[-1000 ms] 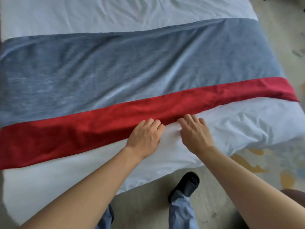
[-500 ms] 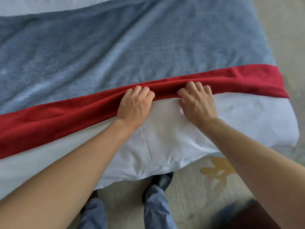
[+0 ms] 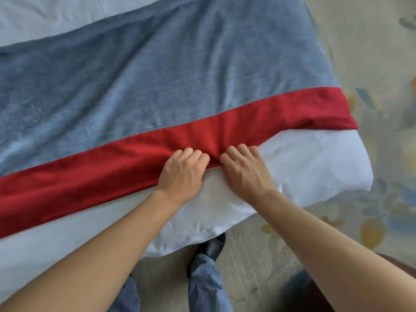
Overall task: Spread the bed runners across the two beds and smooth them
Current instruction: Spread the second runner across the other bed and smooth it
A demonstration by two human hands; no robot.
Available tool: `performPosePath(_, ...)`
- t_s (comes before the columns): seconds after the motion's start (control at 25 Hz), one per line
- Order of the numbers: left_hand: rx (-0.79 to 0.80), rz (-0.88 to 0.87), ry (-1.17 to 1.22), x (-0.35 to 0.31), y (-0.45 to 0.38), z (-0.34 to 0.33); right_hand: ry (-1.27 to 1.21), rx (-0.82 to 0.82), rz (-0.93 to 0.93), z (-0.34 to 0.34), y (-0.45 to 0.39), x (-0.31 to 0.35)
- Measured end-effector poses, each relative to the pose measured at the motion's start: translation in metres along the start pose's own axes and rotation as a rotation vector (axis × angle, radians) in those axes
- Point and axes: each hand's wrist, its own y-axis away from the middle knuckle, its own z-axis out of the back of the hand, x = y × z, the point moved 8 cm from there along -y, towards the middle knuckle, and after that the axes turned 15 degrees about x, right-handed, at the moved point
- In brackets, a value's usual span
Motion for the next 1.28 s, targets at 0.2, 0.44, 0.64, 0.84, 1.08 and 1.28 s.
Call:
performPosePath(0.2,0.04,-0.005,-0.013,-0.034,-0.014,-0.01,0.017,-0.005,-0.025,0.004,0.017,-0.043)
performPosePath(0.44,-0.078,-0.149,-0.12,-0.109,-0.122,-0.001,0.143,-0.103,-0.242,0.017,0.023,-0.175)
performPosePath(0.64,-0.035,-0.141,-0.118,-0.099,-0.167,0.0,0.176,-0.112,-0.284,0.012,0.014,-0.215)
performPosePath(0.84,-0.001,-0.235,-0.007,-0.137,-0.141,0.0,0.11,-0.134,-0.262,0.015,0.062,-0.214)
performPosePath(1.08,0.032,-0.102,0.125,-0.134,-0.142,-0.005,0.079,-0.056,-0.261,0.018,0.063,-0.212)
performPosePath(1.28,0.126,-0.144,0.194,-0.15,-0.12,-0.017,0.019,0.005,-0.275,0.016,0.075,-0.2)
